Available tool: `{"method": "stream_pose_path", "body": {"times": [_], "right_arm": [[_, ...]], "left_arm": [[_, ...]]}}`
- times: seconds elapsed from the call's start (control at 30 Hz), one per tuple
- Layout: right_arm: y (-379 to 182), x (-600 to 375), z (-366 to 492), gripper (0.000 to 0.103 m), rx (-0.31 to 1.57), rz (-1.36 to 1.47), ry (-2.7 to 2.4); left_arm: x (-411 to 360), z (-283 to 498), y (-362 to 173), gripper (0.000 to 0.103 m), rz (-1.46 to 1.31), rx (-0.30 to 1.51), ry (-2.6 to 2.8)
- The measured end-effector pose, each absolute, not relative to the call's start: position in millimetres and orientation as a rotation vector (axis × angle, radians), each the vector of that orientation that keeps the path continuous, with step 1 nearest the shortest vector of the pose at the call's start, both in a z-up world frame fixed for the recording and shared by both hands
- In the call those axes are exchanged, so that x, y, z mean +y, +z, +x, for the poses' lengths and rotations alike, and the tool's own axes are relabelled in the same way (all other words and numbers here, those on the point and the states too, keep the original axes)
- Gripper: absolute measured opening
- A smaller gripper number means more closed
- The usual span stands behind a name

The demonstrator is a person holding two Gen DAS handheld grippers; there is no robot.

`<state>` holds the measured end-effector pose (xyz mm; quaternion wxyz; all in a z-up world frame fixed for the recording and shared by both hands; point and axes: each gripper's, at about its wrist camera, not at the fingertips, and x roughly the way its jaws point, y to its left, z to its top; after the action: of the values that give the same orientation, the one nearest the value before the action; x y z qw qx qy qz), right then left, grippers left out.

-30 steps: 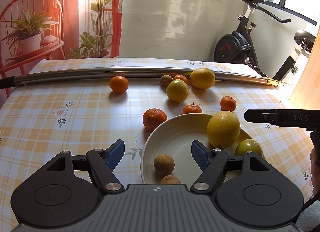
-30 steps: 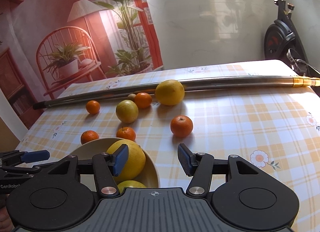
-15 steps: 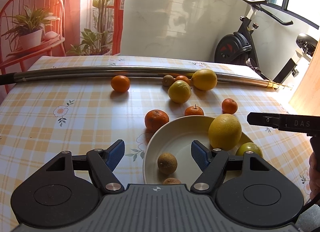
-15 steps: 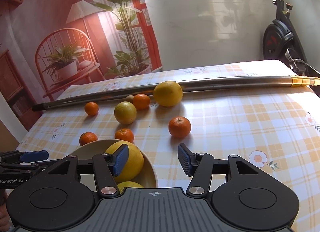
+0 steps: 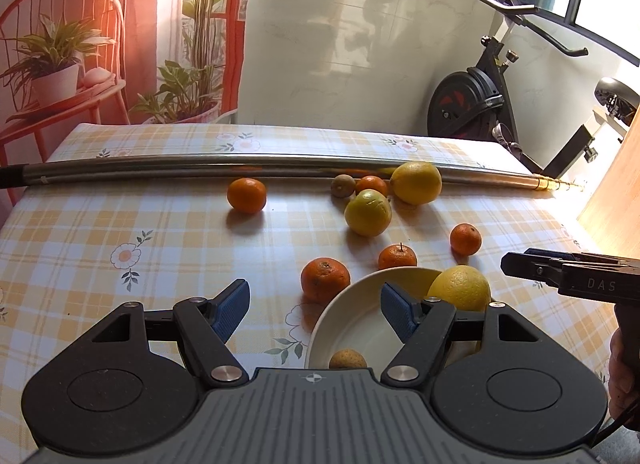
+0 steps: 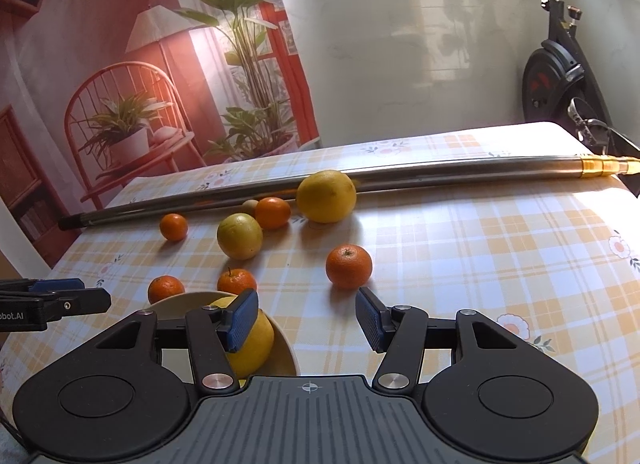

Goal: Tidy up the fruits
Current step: 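Move both open grippers away from the plate toward fruits by the metal rod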

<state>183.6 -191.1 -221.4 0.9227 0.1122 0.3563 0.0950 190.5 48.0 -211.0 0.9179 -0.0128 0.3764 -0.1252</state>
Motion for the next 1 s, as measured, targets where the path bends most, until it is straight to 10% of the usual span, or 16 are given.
{"method": "stream_pose_path", "body": {"times": [0.3,0.43,1.0], "right_arm": [[-209,-184,210,0.053,0.706,0.164,0.194],[-203,-184,216,0.061,0.686,0.161,0.206],[-199,-189,224,0.085,0.676,0.118,0.177]], "left_arm": [[47,216,-195,0.076,-0.012,0.753,-0.285],[49,225,-190,0.094,-0.05,0.725,-0.253],[37,248,-183,0.093,0.111,0.695,-0.157]]}}
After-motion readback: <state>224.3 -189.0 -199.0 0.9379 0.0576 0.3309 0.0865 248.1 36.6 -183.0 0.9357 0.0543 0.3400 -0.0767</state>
